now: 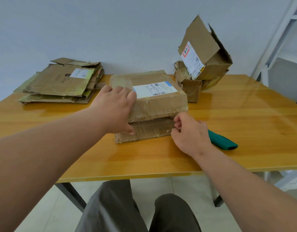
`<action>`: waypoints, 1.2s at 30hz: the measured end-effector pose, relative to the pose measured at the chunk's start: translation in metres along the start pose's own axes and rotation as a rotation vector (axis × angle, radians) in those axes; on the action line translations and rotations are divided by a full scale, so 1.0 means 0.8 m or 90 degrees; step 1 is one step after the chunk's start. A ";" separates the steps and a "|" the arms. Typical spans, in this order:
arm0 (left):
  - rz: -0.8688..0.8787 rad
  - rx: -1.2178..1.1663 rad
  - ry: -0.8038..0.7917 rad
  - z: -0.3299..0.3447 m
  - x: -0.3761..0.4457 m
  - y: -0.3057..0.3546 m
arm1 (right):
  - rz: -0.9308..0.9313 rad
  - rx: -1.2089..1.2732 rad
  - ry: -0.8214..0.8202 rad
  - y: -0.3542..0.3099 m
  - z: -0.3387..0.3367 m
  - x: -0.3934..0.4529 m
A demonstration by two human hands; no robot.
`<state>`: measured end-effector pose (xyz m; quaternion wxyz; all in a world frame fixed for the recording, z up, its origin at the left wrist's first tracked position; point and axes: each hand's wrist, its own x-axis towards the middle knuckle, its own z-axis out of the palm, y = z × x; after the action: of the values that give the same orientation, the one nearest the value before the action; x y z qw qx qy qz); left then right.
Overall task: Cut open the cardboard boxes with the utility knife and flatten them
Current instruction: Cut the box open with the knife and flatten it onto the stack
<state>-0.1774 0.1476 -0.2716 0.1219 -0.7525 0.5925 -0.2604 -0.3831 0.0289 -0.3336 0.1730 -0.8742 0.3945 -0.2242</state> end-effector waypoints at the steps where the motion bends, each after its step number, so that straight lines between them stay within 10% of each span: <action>1: 0.003 0.017 0.015 0.004 -0.002 0.002 | 0.001 0.000 0.013 0.000 0.001 -0.001; 6: 0.026 -0.049 0.041 -0.008 -0.010 -0.002 | 0.055 0.083 0.049 0.007 0.001 -0.003; 16: -0.219 -0.695 -0.108 -0.037 0.005 -0.059 | 0.125 0.161 0.141 -0.005 -0.006 0.022; 36: -0.409 -0.548 0.213 0.003 0.000 -0.026 | 0.081 0.221 0.103 -0.009 -0.028 0.065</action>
<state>-0.1587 0.1533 -0.2632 -0.3775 -0.8254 0.3973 -0.1353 -0.3599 -0.0095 -0.2983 0.3026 -0.7837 0.4167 -0.3473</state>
